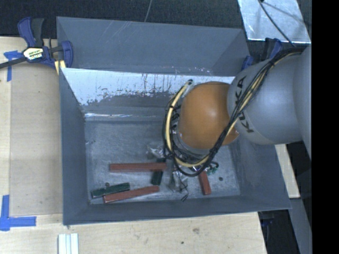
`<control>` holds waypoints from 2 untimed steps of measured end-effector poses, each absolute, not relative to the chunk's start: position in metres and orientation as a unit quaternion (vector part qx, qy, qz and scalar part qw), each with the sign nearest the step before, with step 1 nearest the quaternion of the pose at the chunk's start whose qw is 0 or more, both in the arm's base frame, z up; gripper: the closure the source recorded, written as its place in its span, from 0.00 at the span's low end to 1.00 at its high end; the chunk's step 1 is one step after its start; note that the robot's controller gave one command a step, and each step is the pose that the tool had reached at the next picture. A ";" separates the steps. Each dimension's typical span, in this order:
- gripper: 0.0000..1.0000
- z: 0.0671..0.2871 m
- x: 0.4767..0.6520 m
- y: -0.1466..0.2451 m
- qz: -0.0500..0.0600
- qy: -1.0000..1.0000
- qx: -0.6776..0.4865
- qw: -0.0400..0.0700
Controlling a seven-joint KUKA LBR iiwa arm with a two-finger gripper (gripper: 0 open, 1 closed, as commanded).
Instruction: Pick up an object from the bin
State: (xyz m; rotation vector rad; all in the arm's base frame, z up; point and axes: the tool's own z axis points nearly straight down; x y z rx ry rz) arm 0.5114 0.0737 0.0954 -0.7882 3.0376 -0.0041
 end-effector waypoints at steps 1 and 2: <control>1.00 0.071 0.538 0.092 0.001 0.936 -0.351 0.002; 1.00 0.071 0.538 0.092 0.001 0.936 -0.351 0.002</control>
Offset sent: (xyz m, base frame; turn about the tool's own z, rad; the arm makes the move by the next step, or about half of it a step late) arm 0.0000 0.0000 0.0000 0.0000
